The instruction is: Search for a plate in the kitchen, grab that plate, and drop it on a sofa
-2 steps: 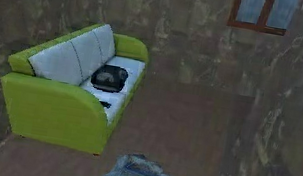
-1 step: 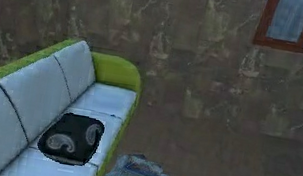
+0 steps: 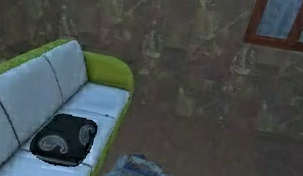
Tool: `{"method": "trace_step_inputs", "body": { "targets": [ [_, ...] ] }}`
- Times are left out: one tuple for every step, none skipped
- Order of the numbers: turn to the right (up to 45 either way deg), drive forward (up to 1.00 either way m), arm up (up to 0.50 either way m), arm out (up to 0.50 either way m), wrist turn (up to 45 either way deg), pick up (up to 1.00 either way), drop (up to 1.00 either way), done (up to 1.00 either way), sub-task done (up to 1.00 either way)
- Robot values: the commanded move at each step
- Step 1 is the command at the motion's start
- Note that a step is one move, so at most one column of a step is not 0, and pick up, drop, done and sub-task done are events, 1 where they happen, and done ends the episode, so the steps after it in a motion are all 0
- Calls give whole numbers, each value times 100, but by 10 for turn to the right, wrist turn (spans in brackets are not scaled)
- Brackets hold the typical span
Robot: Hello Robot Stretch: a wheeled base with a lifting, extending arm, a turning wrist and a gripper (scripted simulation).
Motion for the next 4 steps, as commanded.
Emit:
{"method": "trace_step_inputs", "body": {
  "targets": [
    [450, 0, 0, 0, 0, 0, 0, 0, 0],
    [150, 0, 0, 0, 0, 0, 0, 0, 0],
    [0, 5, 0, 0, 0, 0, 0, 0, 0],
    [-450, 0, 0, 0, 0, 0, 0, 0, 0]
  ]
}}
